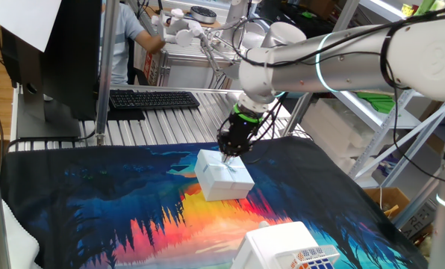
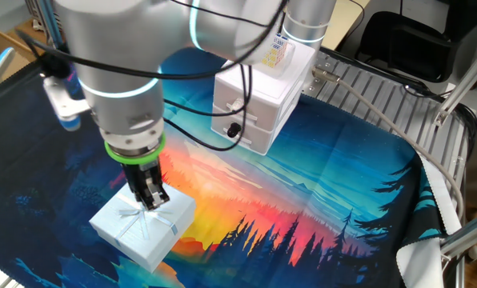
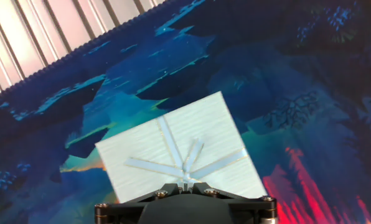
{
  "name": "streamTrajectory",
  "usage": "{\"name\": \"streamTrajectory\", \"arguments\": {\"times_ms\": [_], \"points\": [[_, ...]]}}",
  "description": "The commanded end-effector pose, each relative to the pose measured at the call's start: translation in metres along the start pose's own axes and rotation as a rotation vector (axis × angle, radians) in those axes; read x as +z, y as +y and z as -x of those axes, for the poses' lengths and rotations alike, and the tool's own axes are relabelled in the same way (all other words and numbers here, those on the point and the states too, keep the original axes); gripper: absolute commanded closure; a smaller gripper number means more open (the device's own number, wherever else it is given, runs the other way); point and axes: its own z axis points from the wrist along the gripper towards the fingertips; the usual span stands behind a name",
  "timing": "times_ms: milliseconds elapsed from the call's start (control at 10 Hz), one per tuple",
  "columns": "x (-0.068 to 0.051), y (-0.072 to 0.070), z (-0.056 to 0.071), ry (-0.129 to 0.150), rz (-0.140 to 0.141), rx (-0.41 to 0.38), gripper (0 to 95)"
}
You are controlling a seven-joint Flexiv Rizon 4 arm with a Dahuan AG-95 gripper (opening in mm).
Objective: Slide the outer casing onto the gift box
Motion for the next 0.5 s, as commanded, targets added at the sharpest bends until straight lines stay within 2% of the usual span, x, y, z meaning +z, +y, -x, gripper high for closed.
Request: {"name": "streamTrajectory", "arguments": {"times_ms": [100, 500], "points": [[0.0028, 0.0065, -0.0038, -0.003, -0.004, 0.012, 95.0], [0.0098, 0.0119, -0.0064, -0.01, -0.006, 0.025, 95.0]]}}
